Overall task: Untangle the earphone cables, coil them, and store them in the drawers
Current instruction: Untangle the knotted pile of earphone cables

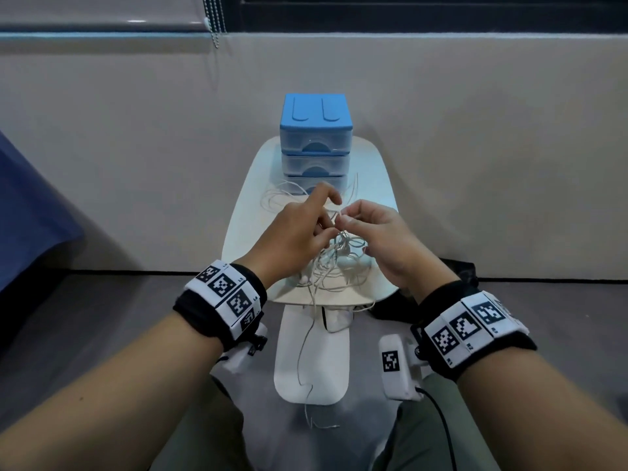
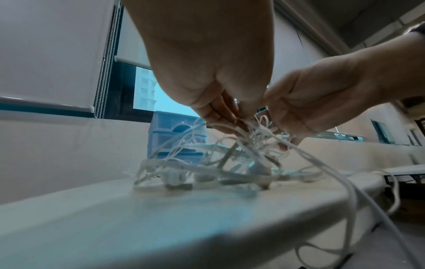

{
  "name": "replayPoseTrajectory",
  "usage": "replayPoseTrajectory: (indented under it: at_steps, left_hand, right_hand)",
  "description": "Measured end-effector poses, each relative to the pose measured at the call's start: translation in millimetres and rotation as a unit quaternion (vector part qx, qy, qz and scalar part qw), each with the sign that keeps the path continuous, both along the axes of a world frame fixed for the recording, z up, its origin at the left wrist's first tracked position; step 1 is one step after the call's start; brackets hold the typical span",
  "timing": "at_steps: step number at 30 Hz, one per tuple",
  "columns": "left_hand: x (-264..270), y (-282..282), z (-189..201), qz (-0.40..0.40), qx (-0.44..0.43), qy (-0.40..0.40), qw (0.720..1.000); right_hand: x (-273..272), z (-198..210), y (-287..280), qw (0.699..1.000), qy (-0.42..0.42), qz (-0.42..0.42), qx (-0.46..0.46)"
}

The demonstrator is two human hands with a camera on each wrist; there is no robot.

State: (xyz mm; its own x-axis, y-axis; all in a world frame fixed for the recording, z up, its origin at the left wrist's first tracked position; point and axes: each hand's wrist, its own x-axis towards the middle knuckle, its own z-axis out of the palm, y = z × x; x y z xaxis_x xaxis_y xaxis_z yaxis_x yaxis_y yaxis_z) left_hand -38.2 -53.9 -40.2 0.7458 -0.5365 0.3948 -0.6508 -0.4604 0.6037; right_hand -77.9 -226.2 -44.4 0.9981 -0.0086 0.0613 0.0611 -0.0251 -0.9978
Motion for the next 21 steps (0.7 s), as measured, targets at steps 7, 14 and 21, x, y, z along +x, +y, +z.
replayPoseTrajectory:
  at_steps: [7, 14, 21]
  left_hand:
    - [0.7, 2.0, 20.7, -0.005, 0.063, -0.148, 0.987]
    - [4.6, 8.1, 22.4, -0.024, 0.029, -0.192, 0.981]
    - [7.3, 14.7, 23.0, 0.001, -0.035, -0.042, 0.999]
  right_hand:
    - [7.9, 19.2, -7.9, 0.993, -0.068, 0.022, -0.089]
    - [16.0, 16.7, -6.5, 0.979, -0.110, -0.008, -0.174]
    - [20.0, 30.0, -3.5, 0.954, -0.148, -0.098, -0.240]
